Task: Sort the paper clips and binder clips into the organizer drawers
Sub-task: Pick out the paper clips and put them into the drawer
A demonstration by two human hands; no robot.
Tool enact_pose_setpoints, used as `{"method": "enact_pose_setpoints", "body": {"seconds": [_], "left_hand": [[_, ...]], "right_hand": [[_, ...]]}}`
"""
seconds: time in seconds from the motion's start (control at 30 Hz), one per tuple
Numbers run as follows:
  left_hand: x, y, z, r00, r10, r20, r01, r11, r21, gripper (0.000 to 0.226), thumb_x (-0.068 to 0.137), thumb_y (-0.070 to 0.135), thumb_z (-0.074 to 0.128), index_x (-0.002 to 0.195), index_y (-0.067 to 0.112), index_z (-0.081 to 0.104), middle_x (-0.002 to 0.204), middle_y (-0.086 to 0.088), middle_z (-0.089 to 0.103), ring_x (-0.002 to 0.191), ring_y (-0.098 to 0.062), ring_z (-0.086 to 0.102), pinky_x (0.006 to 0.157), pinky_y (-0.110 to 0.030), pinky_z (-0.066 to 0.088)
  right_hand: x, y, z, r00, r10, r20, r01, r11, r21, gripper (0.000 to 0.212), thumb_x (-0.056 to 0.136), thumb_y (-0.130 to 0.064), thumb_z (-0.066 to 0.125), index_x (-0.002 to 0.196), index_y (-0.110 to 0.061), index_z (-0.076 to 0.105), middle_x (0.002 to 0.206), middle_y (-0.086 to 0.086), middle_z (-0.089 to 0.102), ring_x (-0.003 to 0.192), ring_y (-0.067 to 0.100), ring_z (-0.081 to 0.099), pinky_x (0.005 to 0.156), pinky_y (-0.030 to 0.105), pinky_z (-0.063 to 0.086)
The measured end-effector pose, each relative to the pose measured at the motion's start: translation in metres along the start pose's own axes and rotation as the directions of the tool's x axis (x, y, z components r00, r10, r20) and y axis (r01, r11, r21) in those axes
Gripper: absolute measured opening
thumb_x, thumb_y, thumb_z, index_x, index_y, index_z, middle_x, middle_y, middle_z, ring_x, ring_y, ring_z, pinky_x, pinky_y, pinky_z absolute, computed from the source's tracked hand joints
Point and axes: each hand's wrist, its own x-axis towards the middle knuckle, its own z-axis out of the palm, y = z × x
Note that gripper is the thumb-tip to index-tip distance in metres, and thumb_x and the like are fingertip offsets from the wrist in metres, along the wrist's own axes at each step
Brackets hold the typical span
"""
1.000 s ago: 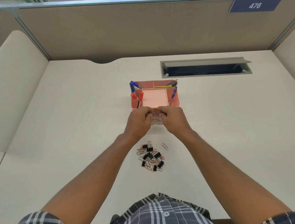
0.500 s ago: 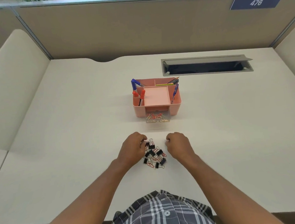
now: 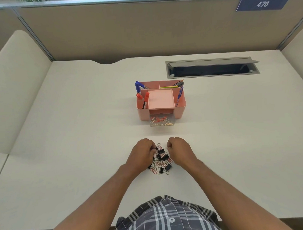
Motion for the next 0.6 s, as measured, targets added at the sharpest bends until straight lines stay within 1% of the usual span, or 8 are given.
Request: {"method": "enact_pose_setpoints", "body": {"seconds": [0.03, 0.1, 0.17, 0.27, 0.37, 0.43, 0.53, 0.6], "left_hand": [[0.000, 0.000, 0.001, 1.000, 0.007, -0.009, -0.007, 1.000, -0.006, 0.007, 0.093, 0.017, 0.058, 0.098, 0.015, 0.062, 0.096, 0.002, 0.061, 0.096, -0.020, 0.054, 0.079, -0.028, 0.043], [0.001, 0.000, 0.002, 1.000, 0.010, -0.015, -0.010, 1.000, -0.013, 0.019, 0.096, 0.014, 0.052, 0.113, 0.013, 0.061, 0.105, -0.001, 0.064, 0.101, -0.020, 0.055, 0.084, -0.030, 0.045], [0.001, -0.002, 0.003, 1.000, 0.005, -0.019, -0.005, 1.000, -0.006, 0.025, 0.098, 0.014, 0.048, 0.121, 0.012, 0.059, 0.111, -0.003, 0.064, 0.106, -0.020, 0.055, 0.089, -0.033, 0.046], [-0.001, -0.006, 0.004, 0.999, 0.030, -0.032, -0.031, 1.000, -0.002, 0.027, 0.093, 0.017, 0.055, 0.119, 0.012, 0.060, 0.108, -0.002, 0.060, 0.104, -0.019, 0.054, 0.088, -0.030, 0.045], [-0.001, -0.005, 0.004, 0.999, 0.031, 0.008, -0.031, 0.999, 0.027, 0.031, 0.085, 0.021, 0.063, 0.115, 0.013, 0.063, 0.106, 0.000, 0.056, 0.103, -0.016, 0.051, 0.083, -0.023, 0.041], [0.000, -0.004, 0.006, 1.000, 0.026, 0.013, -0.026, 0.999, 0.046, 0.026, 0.085, 0.019, 0.063, 0.110, 0.015, 0.066, 0.104, 0.001, 0.054, 0.102, -0.016, 0.051, 0.081, -0.021, 0.039], [0.001, -0.005, 0.008, 0.999, 0.035, 0.005, -0.035, 0.997, 0.062, 0.021, 0.086, 0.017, 0.063, 0.106, 0.015, 0.067, 0.103, 0.000, 0.055, 0.102, -0.017, 0.050, 0.081, -0.022, 0.040], [0.001, -0.005, 0.008, 0.999, 0.053, -0.003, -0.052, 0.996, 0.070, 0.017, 0.086, 0.017, 0.062, 0.102, 0.014, 0.066, 0.100, -0.001, 0.056, 0.099, -0.019, 0.050, 0.083, -0.026, 0.043]], "right_hand": [[0.000, 0.001, -0.001, 1.000, 0.007, -0.005, -0.006, 0.999, 0.042, 0.021, 0.087, -0.005, 0.049, 0.099, -0.015, 0.063, 0.099, 0.004, 0.066, 0.093, 0.025, 0.061, 0.074, 0.031, 0.045], [-0.001, 0.002, -0.005, 1.000, 0.026, -0.012, -0.024, 0.992, 0.126, 0.028, 0.090, -0.009, 0.048, 0.112, -0.016, 0.063, 0.103, 0.005, 0.068, 0.094, 0.024, 0.061, 0.077, 0.031, 0.047], [-0.002, 0.000, -0.008, 1.000, 0.022, -0.004, -0.021, 0.987, 0.162, 0.032, 0.093, -0.012, 0.047, 0.121, -0.017, 0.063, 0.109, 0.006, 0.068, 0.098, 0.024, 0.062, 0.082, 0.031, 0.049], [-0.003, -0.003, -0.007, 1.000, -0.004, 0.007, 0.003, 0.984, 0.178, 0.032, 0.094, -0.014, 0.048, 0.121, -0.017, 0.065, 0.115, 0.006, 0.067, 0.102, 0.023, 0.062, 0.087, 0.032, 0.050], [-0.004, -0.007, 0.001, 0.999, -0.037, 0.031, 0.031, 0.987, 0.155, 0.030, 0.093, -0.015, 0.054, 0.122, -0.017, 0.063, 0.106, 0.006, 0.067, 0.097, 0.022, 0.061, 0.080, 0.030, 0.047], [-0.004, -0.009, 0.005, 0.998, -0.051, 0.045, 0.046, 0.994, 0.103, 0.029, 0.093, -0.015, 0.056, 0.121, -0.015, 0.062, 0.106, 0.007, 0.065, 0.097, 0.025, 0.060, 0.081, 0.033, 0.048], [-0.005, -0.011, 0.008, 0.997, -0.067, 0.045, 0.067, 0.998, -0.001, 0.020, 0.092, -0.014, 0.056, 0.111, -0.011, 0.062, 0.102, 0.009, 0.061, 0.094, 0.029, 0.060, 0.080, 0.039, 0.050], [-0.005, -0.011, 0.009, 0.996, -0.076, 0.041, 0.077, 0.997, -0.029, 0.016, 0.092, -0.014, 0.055, 0.106, -0.011, 0.062, 0.101, 0.008, 0.060, 0.092, 0.029, 0.059, 0.079, 0.039, 0.050]]}}
